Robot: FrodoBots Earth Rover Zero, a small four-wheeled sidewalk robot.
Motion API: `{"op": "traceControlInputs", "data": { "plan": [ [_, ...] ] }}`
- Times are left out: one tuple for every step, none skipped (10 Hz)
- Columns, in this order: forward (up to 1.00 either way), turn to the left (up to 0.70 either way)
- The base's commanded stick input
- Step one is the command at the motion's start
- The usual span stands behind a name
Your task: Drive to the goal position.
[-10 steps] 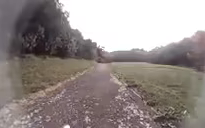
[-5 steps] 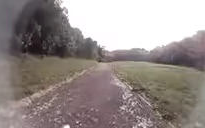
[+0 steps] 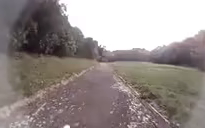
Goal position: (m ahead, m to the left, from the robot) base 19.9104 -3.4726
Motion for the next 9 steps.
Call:
{"op": "traceControlInputs", "data": {
  "plan": [
    [0.85, 0.0],
    [0.85, 0.0],
    [0.85, 0.0],
    [0.85, 0.0],
    [0.85, 0.0],
    [0.85, 0.0],
    [0.85, 0.0],
    [0.85, 0.0],
    [0.85, 0.0]
  ]
}}
